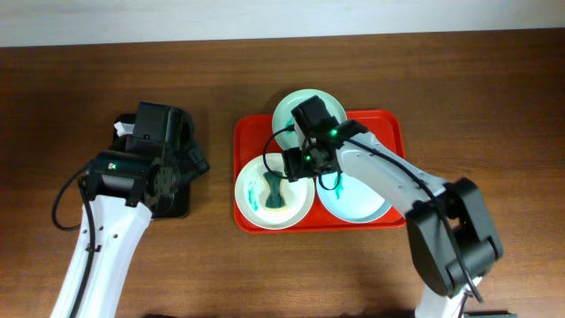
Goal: Clean dirty plates on tray and stack at the side
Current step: 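Grasp the rim of the front-left plate with the right gripper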
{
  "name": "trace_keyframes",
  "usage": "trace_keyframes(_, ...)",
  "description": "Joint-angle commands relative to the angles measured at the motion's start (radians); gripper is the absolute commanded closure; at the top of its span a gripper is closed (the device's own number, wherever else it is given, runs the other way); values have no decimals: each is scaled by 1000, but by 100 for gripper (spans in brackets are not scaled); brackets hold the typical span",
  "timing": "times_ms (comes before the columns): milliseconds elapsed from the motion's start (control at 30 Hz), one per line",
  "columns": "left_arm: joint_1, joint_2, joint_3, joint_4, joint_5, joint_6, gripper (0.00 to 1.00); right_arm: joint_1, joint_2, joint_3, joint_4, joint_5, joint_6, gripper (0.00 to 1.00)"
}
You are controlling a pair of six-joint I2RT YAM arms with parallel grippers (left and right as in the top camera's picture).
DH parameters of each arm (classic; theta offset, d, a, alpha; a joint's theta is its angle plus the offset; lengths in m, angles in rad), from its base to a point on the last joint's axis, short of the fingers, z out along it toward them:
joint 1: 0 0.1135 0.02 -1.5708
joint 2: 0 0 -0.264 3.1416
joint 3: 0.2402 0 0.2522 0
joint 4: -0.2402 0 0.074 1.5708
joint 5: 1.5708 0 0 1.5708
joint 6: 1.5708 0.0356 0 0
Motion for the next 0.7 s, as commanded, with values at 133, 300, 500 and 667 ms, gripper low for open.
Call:
trace_keyframes(133,5,-3,3,2,3,-3,1,0,54,10,-29,10,12,32)
trace_keyframes(300,5,-3,3,2,3,-3,1,-24,54,48,-146,55,6,32)
trace_keyframes(500,5,-3,3,2,3,-3,1,-38,55,50,-176,44,4,33)
trace_keyframes(667,5,-3,3,3,46,23,14,-31,60,31,-157,44,4,42)
